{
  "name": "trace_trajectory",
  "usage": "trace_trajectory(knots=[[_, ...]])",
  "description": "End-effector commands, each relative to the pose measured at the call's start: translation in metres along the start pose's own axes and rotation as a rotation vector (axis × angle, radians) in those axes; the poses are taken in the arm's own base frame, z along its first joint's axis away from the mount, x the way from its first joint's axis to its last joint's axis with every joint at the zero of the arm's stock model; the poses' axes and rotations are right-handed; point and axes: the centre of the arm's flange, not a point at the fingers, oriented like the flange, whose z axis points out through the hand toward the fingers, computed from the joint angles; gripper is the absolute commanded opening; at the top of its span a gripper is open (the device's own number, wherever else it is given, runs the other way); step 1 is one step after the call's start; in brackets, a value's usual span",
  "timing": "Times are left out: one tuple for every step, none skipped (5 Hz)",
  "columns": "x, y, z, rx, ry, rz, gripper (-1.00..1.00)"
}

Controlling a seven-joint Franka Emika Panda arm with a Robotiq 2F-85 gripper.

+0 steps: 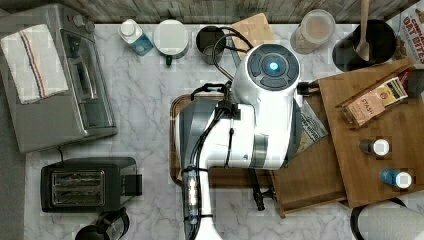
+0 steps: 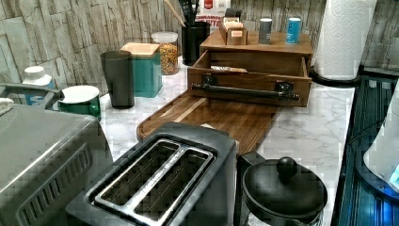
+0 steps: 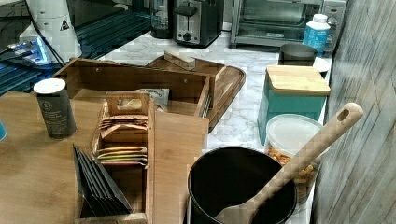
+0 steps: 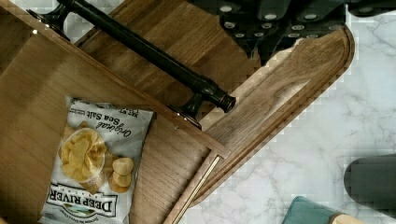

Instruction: Close the drawer.

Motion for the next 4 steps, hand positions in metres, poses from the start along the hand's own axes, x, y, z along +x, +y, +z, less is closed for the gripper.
trace_trajectory(knots=[[0.002,0.003,0.0,0.002,-0.001,0.007,-1.0],[-0.018,-0.001,0.014,0.01,0.006,-0.16,-1.0],[-0.05,-0.01,0.037,0.01,0.058,-0.365,-1.0],[-0.069,-0.014,0.055,0.026,0.061,-0.542,-1.0]])
